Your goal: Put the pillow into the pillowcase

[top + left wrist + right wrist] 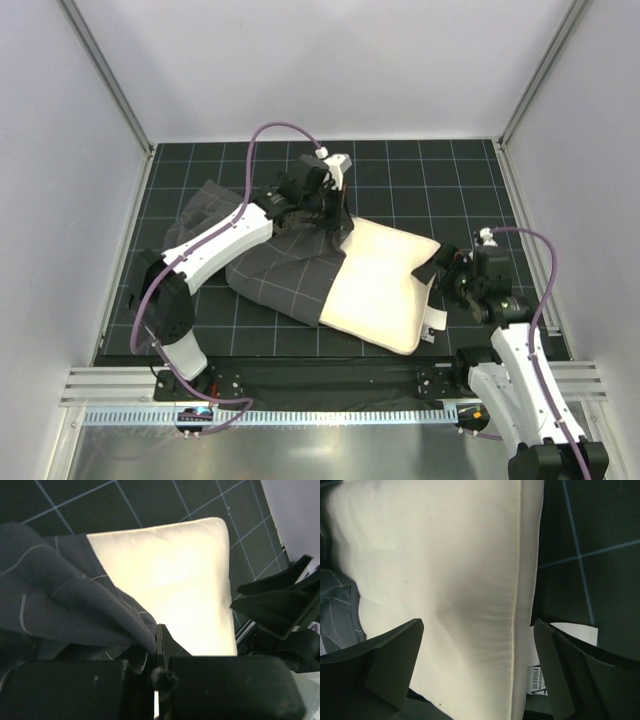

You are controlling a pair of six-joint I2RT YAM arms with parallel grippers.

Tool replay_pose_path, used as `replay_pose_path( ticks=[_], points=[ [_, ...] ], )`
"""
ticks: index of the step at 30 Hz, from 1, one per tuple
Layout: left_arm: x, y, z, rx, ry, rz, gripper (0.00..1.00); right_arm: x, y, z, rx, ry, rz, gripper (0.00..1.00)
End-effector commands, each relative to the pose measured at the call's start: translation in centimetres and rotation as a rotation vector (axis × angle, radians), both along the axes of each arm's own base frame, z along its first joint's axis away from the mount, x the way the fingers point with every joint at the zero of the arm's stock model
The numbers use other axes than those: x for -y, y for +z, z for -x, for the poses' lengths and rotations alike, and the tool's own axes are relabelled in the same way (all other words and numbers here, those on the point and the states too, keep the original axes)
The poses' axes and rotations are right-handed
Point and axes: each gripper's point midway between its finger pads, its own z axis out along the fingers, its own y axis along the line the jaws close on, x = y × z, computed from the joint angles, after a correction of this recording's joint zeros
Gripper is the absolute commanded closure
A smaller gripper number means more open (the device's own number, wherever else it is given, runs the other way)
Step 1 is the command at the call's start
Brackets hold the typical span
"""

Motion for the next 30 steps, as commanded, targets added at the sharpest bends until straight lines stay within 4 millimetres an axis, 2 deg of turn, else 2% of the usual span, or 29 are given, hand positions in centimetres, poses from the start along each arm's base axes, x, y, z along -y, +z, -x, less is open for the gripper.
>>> replay_pose_path(
  ticks=[1,2,4,5,6,7,8,9,11,12,13,14,15,16,18,19,20,21,22,23,24,25,27,28,29,30],
  points=[
    [2.0,3.3,0.7,0.020,-0.061,0.038,1.00,-1.3,-0.9,-0.3,0.030,-0.012,-0.107,0.00],
    [2.9,4.5,0.9,0.042,-0.072,0.047,1.00,-2.2,-1.9,-0.2,0.018,0.013,-0.159,0.00],
    [3.5,3.6,1.6,0.015,-0.089,-0.001,1.00,-3.4,-2.8,-0.2,0.008,0.049,-0.226,0.00],
    [4.7,5.0,2.3,0.038,-0.114,0.008,1.00,-3.8,-3.3,-0.6,0.025,0.056,-0.260,0.00],
    [5.1,4.9,2.5,0.043,-0.120,-0.008,1.00,-4.8,-3.8,-0.3,0.005,0.099,-0.306,0.02],
    [5.6,4.3,2.9,0.025,-0.128,-0.026,1.00,-5.3,-3.2,-1.0,0.056,0.125,-0.330,0.05],
    [6.2,4.2,3.3,0.019,-0.132,-0.025,1.00,-5.9,-3.6,-0.8,0.048,0.141,-0.365,0.22],
    [7.2,4.3,4.3,0.015,-0.155,-0.018,1.00,-6.7,-3.2,-0.8,0.058,0.177,-0.397,0.33],
    [8.5,3.6,5.3,-0.012,-0.170,-0.012,1.00,-7.8,-1.7,-1.4,0.127,0.226,-0.418,0.58],
    [9.5,3.6,6.3,-0.015,-0.194,-0.005,1.00,-8.1,-1.1,-1.6,0.144,0.229,-0.431,0.83],
    [10.2,3.5,6.7,-0.023,-0.204,0.001,1.00,-8.5,-0.3,-1.8,0.167,0.242,-0.436,0.91],
    [10.8,2.9,7.1,-0.036,-0.217,-0.005,1.00,-9.2,0.6,-1.8,0.193,0.269,-0.441,0.96],
    [11.4,2.8,7.6,-0.053,-0.225,0.001,1.00,-9.5,2.0,-2.3,0.228,0.279,-0.439,0.96],
    [12.5,3.5,8.7,-0.055,-0.259,0.024,1.00,-9.8,3.1,-2.5,0.258,0.289,-0.438,0.96],
    [14.0,3.0,9.7,-0.085,-0.288,0.036,1.00,-10.6,5.7,-2.8,0.317,0.323,-0.440,0.96],
    [15.1,4.3,10.9,-0.082,-0.328,0.070,1.00,-10.8,6.6,-2.9,0.336,0.330,-0.438,0.96],
    [16.0,3.6,11.4,-0.101,-0.350,0.067,1.00,-11.4,8.3,-3.0,0.369,0.352,-0.445,0.96],
    [16.5,4.2,11.9,-0.111,-0.363,0.085,1.00,-11.5,9.2,-3.1,0.386,0.358,-0.445,0.96],
    [17.3,5.9,12.3,-0.106,-0.386,0.124,1.00,-11.6,9.8,-3.1,0.396,0.366,-0.438,0.96],
    [17.7,6.6,12.7,-0.121,-0.411,0.146,1.00,-11.6,12.1,-3.3,0.448,0.379,-0.430,0.96],
    [17.6,7.3,12.8,-0.127,-0.412,0.146,1.00,-11.4,12.3,-3.2,0.428,0.373,-0.407,0.96],
    [17.7,10.5,12.6,-0.076,-0.414,0.195,1.00,-11.1,15.4,-3.4,0.504,0.390,-0.371,0.96],
    [16.6,13.2,12.2,-0.035,-0.379,0.202,1.00,-10.5,17.0,-3.2,0.507,0.371,-0.326,0.96],
    [16.0,16.2,11.7,0.007,-0.364,0.252,1.00,-10.1,20.3,-3.1,0.581,0.378,-0.294,0.96],
    [14.9,18.9,11.8,0.035,-0.351,0.298,1.00,-9.8,21.5,-3.0,0.599,0.370,-0.276,0.96],
    [14.2,20.4,11.8,0.045,-0.342,0.328,1.00,-9.7,22.2,-2.7,0.592,0.373,-0.266,0.96]
  ],
)
